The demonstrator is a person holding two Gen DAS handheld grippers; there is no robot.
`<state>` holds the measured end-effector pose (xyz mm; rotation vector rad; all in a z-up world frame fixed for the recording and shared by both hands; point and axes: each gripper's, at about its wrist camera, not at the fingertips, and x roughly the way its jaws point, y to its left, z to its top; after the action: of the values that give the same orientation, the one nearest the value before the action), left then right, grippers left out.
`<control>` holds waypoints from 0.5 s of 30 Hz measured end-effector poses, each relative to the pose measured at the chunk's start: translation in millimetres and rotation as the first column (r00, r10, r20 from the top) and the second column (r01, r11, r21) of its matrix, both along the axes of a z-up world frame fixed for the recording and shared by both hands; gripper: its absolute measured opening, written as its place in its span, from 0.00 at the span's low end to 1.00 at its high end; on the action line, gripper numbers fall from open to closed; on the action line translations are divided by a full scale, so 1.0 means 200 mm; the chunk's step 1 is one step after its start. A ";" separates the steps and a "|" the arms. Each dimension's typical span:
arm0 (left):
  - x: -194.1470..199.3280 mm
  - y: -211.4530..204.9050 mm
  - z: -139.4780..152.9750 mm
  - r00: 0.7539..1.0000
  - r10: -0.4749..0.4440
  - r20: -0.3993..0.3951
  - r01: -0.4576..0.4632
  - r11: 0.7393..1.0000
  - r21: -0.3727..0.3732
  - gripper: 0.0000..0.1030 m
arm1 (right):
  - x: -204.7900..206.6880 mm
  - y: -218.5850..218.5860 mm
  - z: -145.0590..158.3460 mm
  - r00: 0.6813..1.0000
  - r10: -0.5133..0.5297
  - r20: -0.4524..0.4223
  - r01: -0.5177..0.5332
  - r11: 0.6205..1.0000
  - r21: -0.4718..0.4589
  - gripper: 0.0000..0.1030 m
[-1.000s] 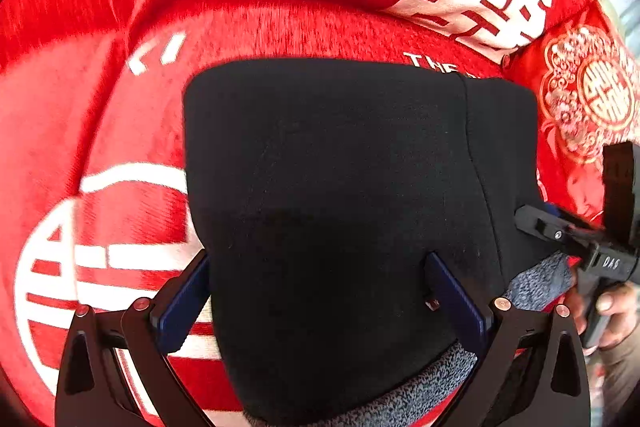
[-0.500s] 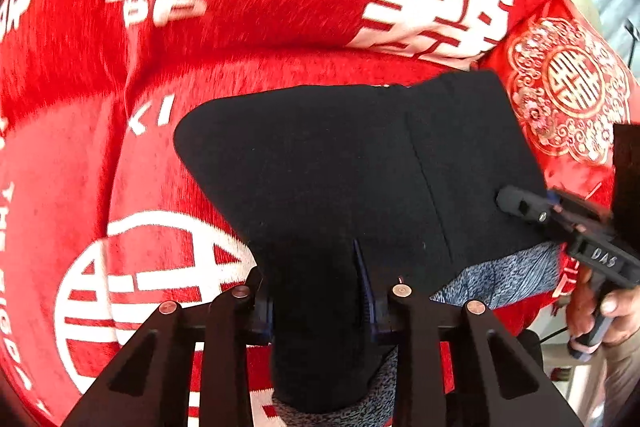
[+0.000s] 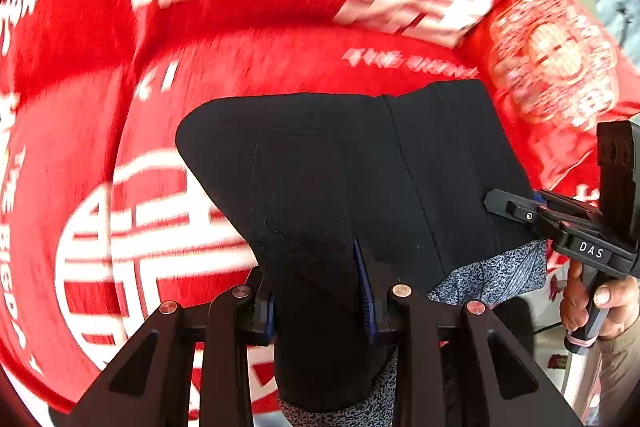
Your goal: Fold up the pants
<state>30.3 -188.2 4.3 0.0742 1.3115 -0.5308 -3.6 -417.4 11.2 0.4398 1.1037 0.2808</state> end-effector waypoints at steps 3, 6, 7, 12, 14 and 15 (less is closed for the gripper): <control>-0.01 0.08 -0.16 0.999 0.035 -0.031 -0.036 0.999 -0.023 0.42 | -0.02 0.09 -0.16 1.000 0.016 -0.003 -0.016 0.986 -0.164 0.61; -0.02 0.10 -0.12 0.999 0.025 -0.025 -0.026 0.999 -0.036 0.42 | -0.04 0.04 -0.18 0.999 -0.038 -0.017 0.035 0.991 -0.133 0.69; -0.02 0.11 -0.09 0.999 0.024 -0.030 -0.025 0.999 -0.033 0.42 | -0.04 0.02 -0.15 0.998 -0.064 -0.021 0.060 0.986 -0.153 0.69; -0.09 0.13 0.10 0.996 0.053 0.074 -0.055 0.998 0.027 0.42 | -0.19 0.06 0.17 0.985 -0.078 0.155 0.128 0.930 -0.345 0.69; -0.16 0.10 0.20 0.990 0.031 0.136 -0.030 0.999 -0.011 0.42 | -0.25 0.18 0.27 0.976 0.014 0.218 0.077 0.911 -0.405 0.70; -0.18 0.08 0.22 0.990 0.022 0.139 -0.017 0.999 -0.037 0.42 | -0.26 0.26 0.30 0.970 0.069 0.234 0.038 0.904 -0.425 0.70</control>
<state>-5.4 -171.6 48.9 0.0675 1.1650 -0.5230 -56.2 -364.9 70.4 0.0012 0.8925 0.0960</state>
